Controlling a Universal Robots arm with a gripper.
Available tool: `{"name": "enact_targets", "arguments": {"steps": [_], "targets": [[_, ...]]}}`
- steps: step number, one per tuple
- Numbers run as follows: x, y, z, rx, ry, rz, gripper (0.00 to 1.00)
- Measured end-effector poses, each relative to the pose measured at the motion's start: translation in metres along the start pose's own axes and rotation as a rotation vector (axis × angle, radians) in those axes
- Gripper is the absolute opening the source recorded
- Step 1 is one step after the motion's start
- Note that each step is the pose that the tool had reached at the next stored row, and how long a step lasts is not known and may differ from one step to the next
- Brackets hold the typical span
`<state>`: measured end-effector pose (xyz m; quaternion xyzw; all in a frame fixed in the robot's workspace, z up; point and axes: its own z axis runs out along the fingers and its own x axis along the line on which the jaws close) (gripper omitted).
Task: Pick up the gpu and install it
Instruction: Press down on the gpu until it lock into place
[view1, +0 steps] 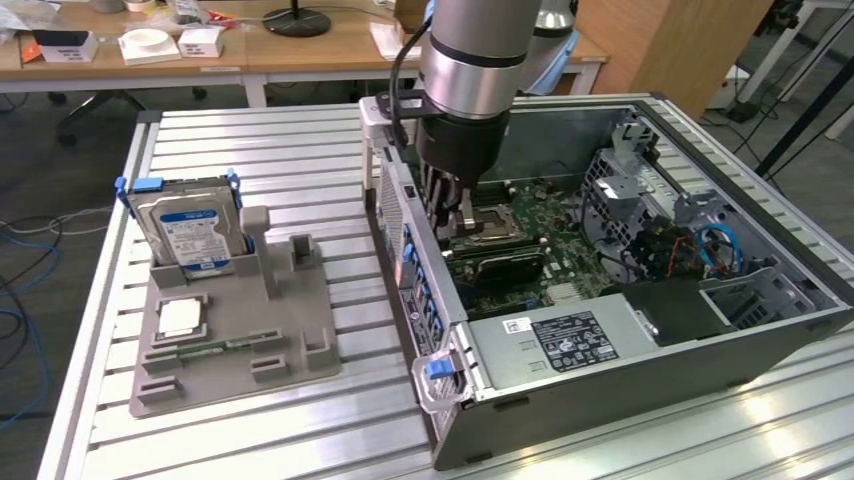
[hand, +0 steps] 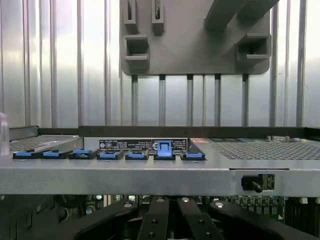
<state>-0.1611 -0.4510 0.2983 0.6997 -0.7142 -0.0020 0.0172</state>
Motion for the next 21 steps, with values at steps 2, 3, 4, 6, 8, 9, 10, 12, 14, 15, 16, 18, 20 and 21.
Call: {"name": "enact_targets", "arguments": {"steps": [2,3,4,6,8,9,10,12,14,15,16,18,20,21], "targets": [[0.0000,0.0000,0.0013,-0.0008,0.0011,0.000,0.11],[0.0000,-0.0001,0.0018,-0.0009,0.0014,0.000,0.11],[0.0000,-0.0001,0.0020,-0.0008,0.0011,0.000,0.11],[0.0000,-0.0001,0.0025,-0.0002,0.0003,0.000,0.11],[-0.0001,-0.0001,0.0025,-0.0001,0.0001,0.000,0.11],[-0.0001,-0.0002,0.0025,-0.0001,0.0001,0.000,0.11],[-0.0001,-0.0003,0.0025,-0.0002,0.0001,0.000,0.11],[-0.0001,-0.0008,0.0025,-0.0004,0.0000,0.000,0.11],[-0.0001,-0.0018,0.0025,-0.0004,0.0000,0.000,0.11],[-0.0001,-0.0023,0.0026,0.0000,-0.0001,0.000,0.11],[-0.0005,-0.0035,0.0037,0.0024,-0.0029,0.000,0.11],[-0.0004,-0.0052,0.0034,0.0008,-0.0018,0.000,0.11],[-0.0002,-0.0077,0.0026,0.0001,-0.0002,0.000,0.11],[-0.0003,-0.0089,0.0025,0.0001,-0.0002,0.000,0.11]]}}
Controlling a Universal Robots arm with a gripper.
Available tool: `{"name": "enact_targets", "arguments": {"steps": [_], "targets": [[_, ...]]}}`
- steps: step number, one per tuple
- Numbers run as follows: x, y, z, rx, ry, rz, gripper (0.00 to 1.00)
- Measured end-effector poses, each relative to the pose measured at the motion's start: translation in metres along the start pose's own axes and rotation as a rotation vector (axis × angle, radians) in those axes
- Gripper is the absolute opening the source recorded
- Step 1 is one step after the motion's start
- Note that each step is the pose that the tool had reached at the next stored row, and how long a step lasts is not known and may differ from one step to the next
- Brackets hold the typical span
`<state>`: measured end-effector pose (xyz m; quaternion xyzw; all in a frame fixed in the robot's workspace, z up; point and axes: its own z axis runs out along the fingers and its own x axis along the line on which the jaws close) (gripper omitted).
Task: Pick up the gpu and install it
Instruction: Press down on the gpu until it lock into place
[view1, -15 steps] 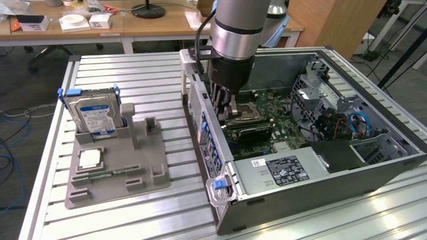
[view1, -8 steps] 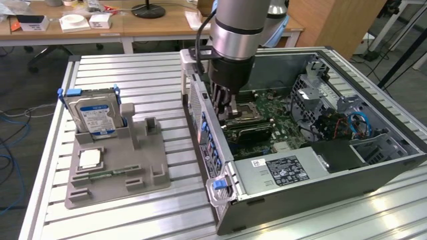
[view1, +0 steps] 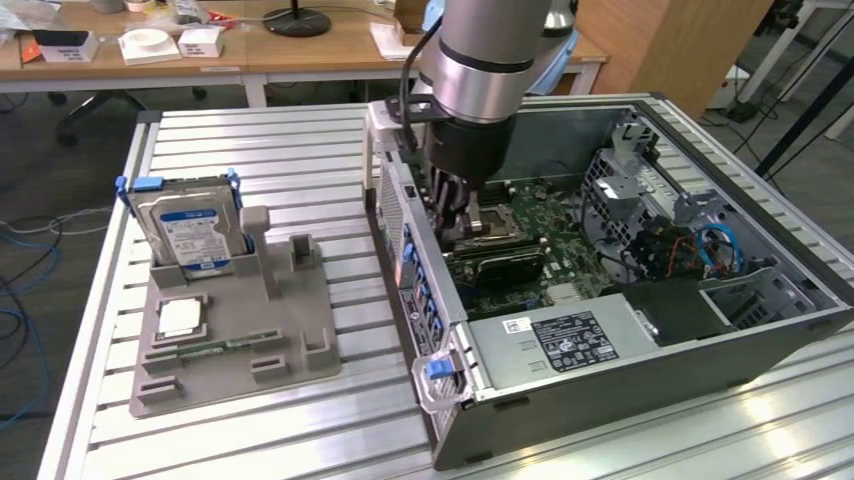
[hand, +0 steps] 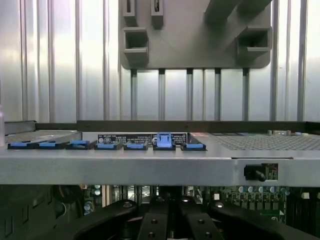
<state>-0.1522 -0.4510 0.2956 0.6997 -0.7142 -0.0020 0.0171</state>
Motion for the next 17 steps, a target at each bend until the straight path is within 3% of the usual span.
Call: {"name": "enact_targets", "arguments": {"steps": [13,17], "targets": [[0.000,-0.0199,-0.0006,-0.0001,0.0002,0.000,0.11],[0.000,-0.0203,-0.0006,-0.0003,0.0002,0.000,0.11]]}}
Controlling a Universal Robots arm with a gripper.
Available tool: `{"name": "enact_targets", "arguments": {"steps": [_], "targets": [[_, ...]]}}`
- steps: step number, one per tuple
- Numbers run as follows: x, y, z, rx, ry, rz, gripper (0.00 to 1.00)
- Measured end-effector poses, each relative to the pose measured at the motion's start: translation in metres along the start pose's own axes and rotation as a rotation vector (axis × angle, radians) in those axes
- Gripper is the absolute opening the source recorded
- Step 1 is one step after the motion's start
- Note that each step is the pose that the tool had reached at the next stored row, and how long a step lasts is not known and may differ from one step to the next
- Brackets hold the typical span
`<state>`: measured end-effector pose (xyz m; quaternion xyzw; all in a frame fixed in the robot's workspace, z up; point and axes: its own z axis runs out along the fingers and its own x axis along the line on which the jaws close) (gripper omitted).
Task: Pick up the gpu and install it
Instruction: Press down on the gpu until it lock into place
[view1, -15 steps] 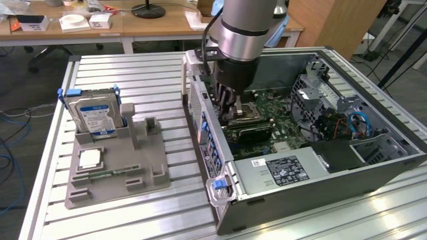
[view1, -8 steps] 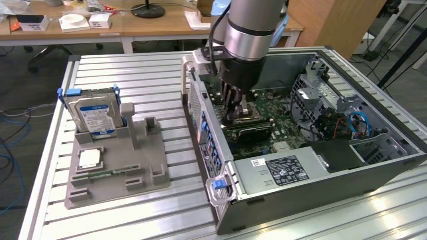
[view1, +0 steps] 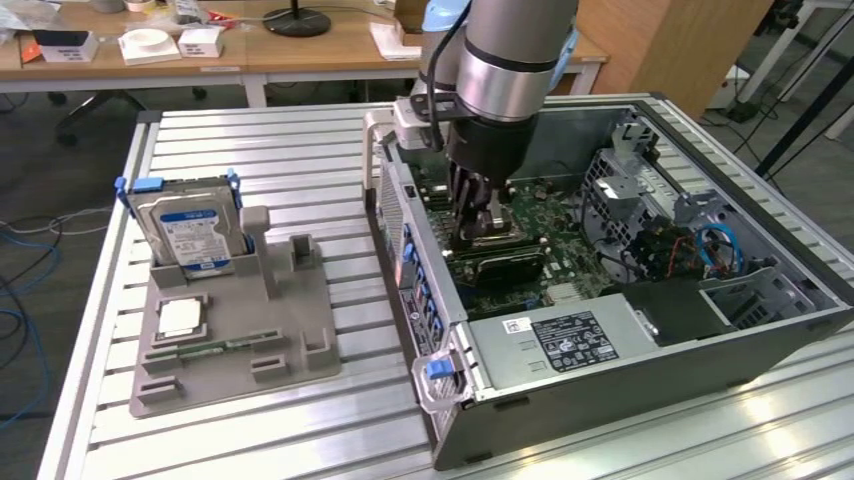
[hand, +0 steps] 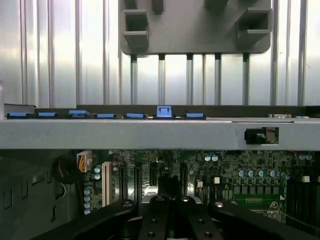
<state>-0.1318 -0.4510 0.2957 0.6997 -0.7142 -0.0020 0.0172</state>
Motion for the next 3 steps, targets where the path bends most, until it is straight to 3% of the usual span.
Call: {"name": "enact_targets", "arguments": {"steps": [3], "targets": [[0.0000,0.0000,0.0000,0.0000,0.0000,0.000,0.11]]}}
